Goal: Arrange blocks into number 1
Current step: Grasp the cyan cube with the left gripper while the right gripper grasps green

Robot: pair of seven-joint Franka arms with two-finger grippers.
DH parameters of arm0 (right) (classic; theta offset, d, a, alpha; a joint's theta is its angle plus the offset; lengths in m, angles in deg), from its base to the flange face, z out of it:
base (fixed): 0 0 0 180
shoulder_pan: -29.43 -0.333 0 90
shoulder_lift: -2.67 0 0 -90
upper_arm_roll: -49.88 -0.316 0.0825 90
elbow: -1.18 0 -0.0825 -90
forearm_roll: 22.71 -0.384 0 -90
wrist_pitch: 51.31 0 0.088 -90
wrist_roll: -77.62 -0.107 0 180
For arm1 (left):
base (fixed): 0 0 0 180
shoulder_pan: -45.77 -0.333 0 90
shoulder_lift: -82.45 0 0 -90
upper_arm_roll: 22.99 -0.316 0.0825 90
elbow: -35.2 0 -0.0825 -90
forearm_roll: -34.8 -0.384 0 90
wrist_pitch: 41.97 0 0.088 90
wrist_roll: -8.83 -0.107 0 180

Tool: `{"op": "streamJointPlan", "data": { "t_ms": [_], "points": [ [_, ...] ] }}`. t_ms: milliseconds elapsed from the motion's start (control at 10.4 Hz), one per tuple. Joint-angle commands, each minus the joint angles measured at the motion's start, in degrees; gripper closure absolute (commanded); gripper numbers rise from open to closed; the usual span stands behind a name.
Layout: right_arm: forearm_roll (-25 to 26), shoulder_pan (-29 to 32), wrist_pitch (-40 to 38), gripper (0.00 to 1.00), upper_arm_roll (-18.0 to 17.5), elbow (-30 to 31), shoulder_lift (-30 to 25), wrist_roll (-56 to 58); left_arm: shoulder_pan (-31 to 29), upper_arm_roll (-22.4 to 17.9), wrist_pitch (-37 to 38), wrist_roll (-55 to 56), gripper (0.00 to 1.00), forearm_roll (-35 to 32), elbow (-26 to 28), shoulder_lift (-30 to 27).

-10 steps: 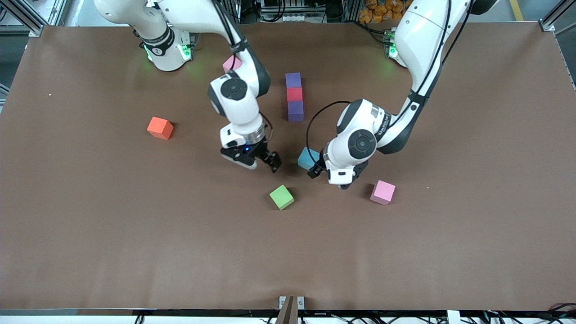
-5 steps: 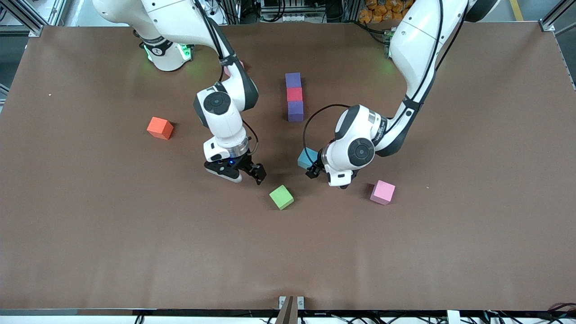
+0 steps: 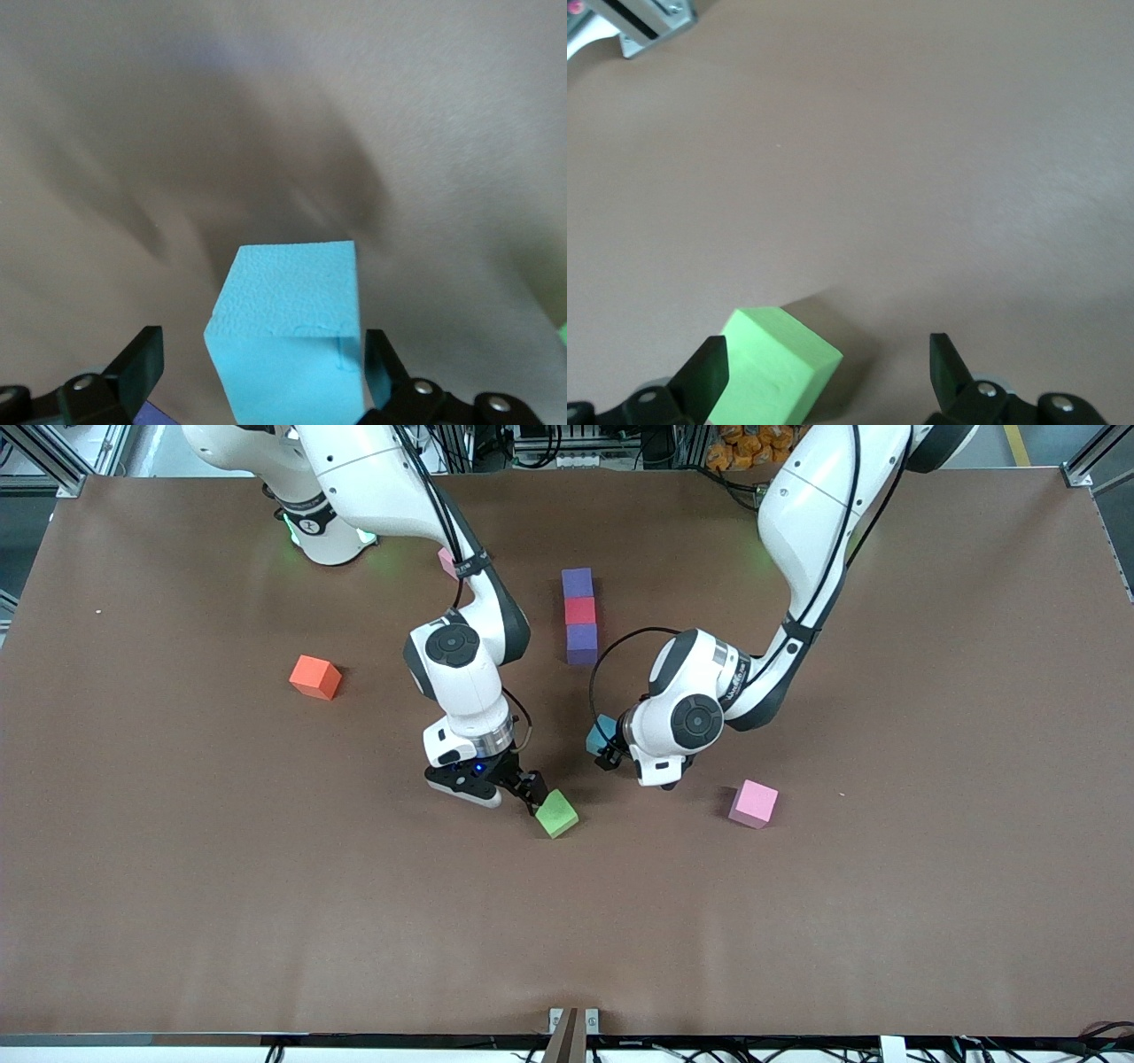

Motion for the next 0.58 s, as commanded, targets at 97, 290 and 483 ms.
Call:
{"op": "streamJointPlan", "data": {
  "t_ms": [97,290,483],
  "points": [
    [0.23,2.38,-0.55,0.0,-3.05,-3.09,1.68,13.76,1.11,0.01,0.42,-0.33,0.07,0.64,-1.26,2.0],
    [0.31,3.61,-0.55,0.0,-5.86,-3.01,1.86,23.25,1.11,0.28,0.42,-1.91,0.92,0.64,-1.26,1.65],
    [0.4,4.32,-0.12,0.0,-7.36,-3.18,2.99,25.4,1.11,2.2,0.5,-1.65,1.0,0.55,-1.09,1.39]
  ]
}}
